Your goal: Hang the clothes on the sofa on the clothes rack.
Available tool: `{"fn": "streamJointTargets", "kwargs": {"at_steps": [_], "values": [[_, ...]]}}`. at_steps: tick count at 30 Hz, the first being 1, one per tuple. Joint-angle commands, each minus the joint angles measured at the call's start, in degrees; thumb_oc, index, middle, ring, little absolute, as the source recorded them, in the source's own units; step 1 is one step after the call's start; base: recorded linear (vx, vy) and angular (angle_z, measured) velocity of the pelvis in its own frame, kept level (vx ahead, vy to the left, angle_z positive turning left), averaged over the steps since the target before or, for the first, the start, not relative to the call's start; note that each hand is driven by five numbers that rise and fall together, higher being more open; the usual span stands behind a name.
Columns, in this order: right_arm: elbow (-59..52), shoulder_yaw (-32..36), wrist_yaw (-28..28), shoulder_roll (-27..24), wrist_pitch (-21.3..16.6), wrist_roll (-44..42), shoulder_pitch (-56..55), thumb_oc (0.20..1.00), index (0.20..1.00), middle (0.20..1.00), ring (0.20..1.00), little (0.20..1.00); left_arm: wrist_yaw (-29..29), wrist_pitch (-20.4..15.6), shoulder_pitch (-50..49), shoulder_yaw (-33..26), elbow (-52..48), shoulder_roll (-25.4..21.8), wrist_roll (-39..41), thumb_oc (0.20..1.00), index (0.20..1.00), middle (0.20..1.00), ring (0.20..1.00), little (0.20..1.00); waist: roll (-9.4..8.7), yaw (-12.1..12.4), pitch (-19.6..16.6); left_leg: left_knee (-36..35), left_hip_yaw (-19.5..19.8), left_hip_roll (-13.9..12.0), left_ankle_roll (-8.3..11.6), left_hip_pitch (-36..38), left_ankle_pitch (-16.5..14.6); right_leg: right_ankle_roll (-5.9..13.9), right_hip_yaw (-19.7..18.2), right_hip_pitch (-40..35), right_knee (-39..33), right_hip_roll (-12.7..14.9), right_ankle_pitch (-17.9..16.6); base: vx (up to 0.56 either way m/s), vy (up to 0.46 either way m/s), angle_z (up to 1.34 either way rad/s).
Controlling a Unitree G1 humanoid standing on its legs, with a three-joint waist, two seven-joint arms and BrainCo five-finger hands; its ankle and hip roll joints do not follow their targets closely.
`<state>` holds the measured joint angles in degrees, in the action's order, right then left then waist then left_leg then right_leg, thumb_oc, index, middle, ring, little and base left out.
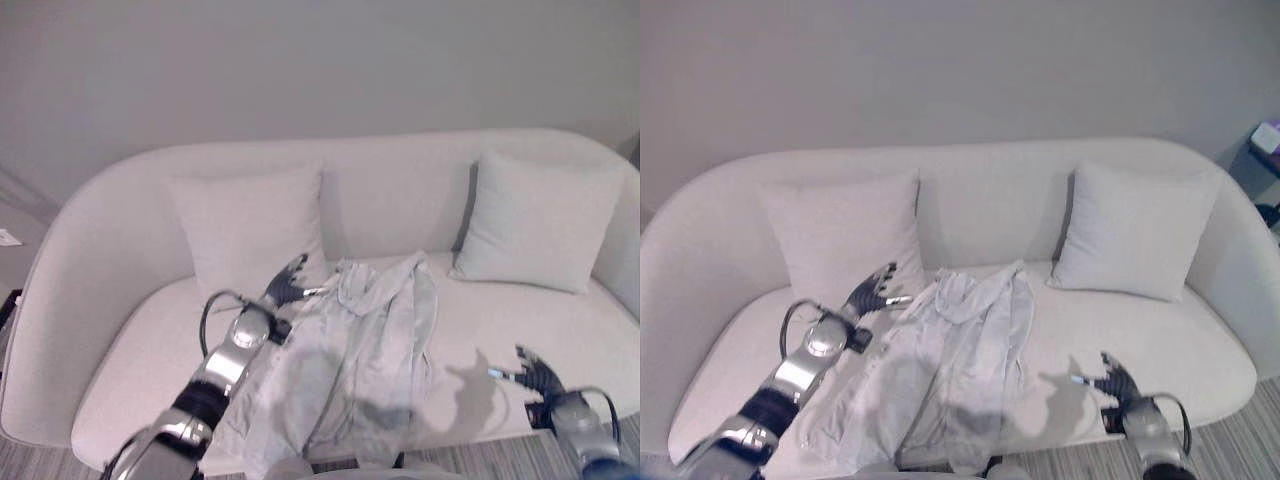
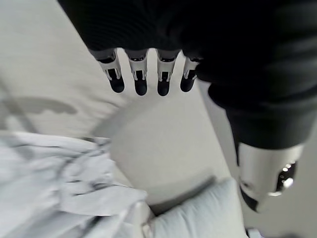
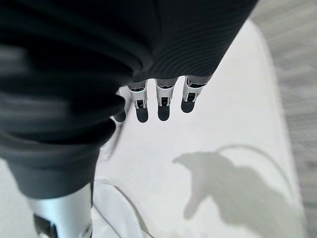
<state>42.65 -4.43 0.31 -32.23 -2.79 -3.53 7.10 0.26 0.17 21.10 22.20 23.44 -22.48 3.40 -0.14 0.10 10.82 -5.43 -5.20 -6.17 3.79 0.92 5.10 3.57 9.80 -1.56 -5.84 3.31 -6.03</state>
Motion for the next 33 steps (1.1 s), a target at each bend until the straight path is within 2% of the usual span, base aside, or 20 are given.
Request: {"fn": "streamJointTargets", "kwargs": {"at_steps": [1, 2, 3, 5, 6, 7, 9, 10, 18, 28, 33], "values": [[5.34, -2.41, -3.39, -4.61, -1.60, -2.19, 13.06, 1.000, 1.000, 1.000, 1.000, 1.000, 1.94, -1.79, 11.26, 5.05, 5.44, 0.47, -2.40, 1.000, 1.000, 1.000, 1.000, 1.000, 2.81, 0.80, 6.17, 0.43, -1.07, -1.78, 0.45, 3.01, -2.96, -0.23, 0.23, 0.79, 0.84, 2.62, 2.00, -0.08, -0.035, 0.02], [5.42, -2.43, -3.39, -4.61, -1.63, -2.20, 13.19, 1.000, 1.000, 1.000, 1.000, 1.000, 1.95, -1.83, 11.37, 5.03, 5.52, 0.47, -2.39, 1.000, 1.000, 1.000, 1.000, 1.000, 2.82, 0.77, 6.29, 0.43, -1.06, -1.78, 0.45, 3.05, -2.96, -0.24, 0.24, 0.75, 0.84, 2.62, 1.99, -0.13, -0.041, 0.10], [6.81, -3.96, -4.25, -6.45, -1.33, -2.15, 17.80, 1.000, 1.000, 1.000, 1.000, 1.000, 2.20, -1.66, 14.48, 6.63, 7.05, -0.75, -2.88, 1.000, 1.000, 1.000, 1.000, 1.000, 3.54, 0.70, 9.37, 0.43, -0.74, -1.91, 0.67, 1.92, -2.54, -0.33, 0.13, 1.77, 0.84, 2.65, 1.83, -0.12, -0.033, 0.11], [7.87, -4.65, -4.72, -7.53, -1.37, -2.38, 20.13, 1.000, 1.000, 1.000, 1.000, 1.000, 2.37, -1.75, 16.00, 7.20, 8.14, -1.14, -2.89, 1.000, 1.000, 1.000, 1.000, 1.000, 3.86, 0.53, 10.69, 0.43, -0.59, -1.97, 0.80, 1.45, -2.35, -0.39, 0.10, 2.17, 0.84, 2.75, 1.65, -0.11, -0.031, 0.06], [9.76, -5.95, -5.68, -9.35, -1.26, -2.54, 24.12, 1.000, 1.000, 1.000, 1.000, 1.000, 2.73, -1.58, 18.30, 8.24, 9.76, -1.79, -3.13, 1.000, 1.000, 1.000, 1.000, 1.000, 4.47, 0.55, 13.16, 0.43, -0.33, -2.01, 1.00, 0.39, -2.12, -0.50, 0.06, 3.13, 0.84, 2.94, 1.54, -0.06, -0.020, 0.04], [9.83, -6.02, -5.67, -9.36, -1.29, -2.56, 24.25, 1.000, 1.000, 1.000, 1.000, 1.000, 2.73, -1.60, 18.36, 8.20, 9.80, -1.79, -3.12, 1.000, 1.000, 1.000, 1.000, 1.000, 4.49, 0.50, 13.23, 0.43, -0.32, -2.01, 1.00, 0.39, -2.11, -0.50, 0.07, 3.11, 0.84, 2.94, 1.53, -0.13, -0.028, 0.09], [12.87, -9.26, -6.98, -11.88, -1.18, -2.69, 30.87, 1.000, 1.000, 1.000, 1.000, 1.000, 3.67, -1.46, 21.36, 8.61, 11.93, -2.74, -3.05, 1.000, 1.000, 1.000, 1.000, 1.000, 5.44, 0.37, 17.67, 0.43, 0.45, -2.07, 1.21, -1.57, -1.54, -0.55, -0.59, 5.12, 0.84, 3.14, 0.85, -0.17, -0.017, 0.15], [13.55, -10.11, -7.30, -12.56, -1.21, -2.66, 32.54, 1.000, 1.000, 1.000, 1.000, 1.000, 3.96, -1.40, 21.86, 8.48, 12.38, -3.18, -3.16, 1.000, 1.000, 1.000, 1.000, 1.000, 5.60, 0.40, 18.71, 0.43, 0.61, -2.13, 1.27, -2.12, -1.36, -0.58, -0.72, 5.57, 0.84, 3.15, 0.76, -0.14, -0.019, 0.09], [13.35, -12.79, -9.47, -14.98, -1.66, -3.35, 37.80, 1.000, 1.000, 1.000, 1.000, 1.000, 6.90, -1.38, 24.38, 7.85, 17.86, -6.04, -3.87, 1.000, 1.000, 1.000, 1.000, 1.000, 5.48, 0.88, 18.98, 0.43, 1.56, -2.81, 2.23, -11.00, -0.46, -0.82, -1.52, 14.25, 0.84, 3.81, 0.03, -0.06, -0.025, 0.01], [10.01, -16.77, -10.82, -15.96, -2.01, -3.10, 43.65, 1.000, 1.000, 1.000, 1.000, 1.000, 10.33, -1.83, 30.19, 8.59, 25.16, -8.89, -3.77, 1.000, 1.000, 1.000, 1.000, 1.000, 4.57, 1.04, 18.98, 0.43, 2.87, -2.81, 2.84, -16.93, -0.15, -1.03, -2.10, 20.10, 0.84, 4.74, -0.68, -0.02, -0.005, 0.00], [9.48, -20.22, -11.41, -15.49, -1.67, -2.80, 48.39, 1.000, 1.000, 1.000, 1.000, 1.000, 11.01, -2.04, 35.09, 12.82, 26.58, -11.34, -5.23, 1.000, 1.000, 1.000, 1.000, 1.000, 3.86, 1.39, 18.98, 0.43, 3.51, -2.81, 3.14, -20.52, 0.11, -1.06, -2.11, 23.70, 0.84, 5.14, -0.96, -0.01, -0.008, 0.00]]}}
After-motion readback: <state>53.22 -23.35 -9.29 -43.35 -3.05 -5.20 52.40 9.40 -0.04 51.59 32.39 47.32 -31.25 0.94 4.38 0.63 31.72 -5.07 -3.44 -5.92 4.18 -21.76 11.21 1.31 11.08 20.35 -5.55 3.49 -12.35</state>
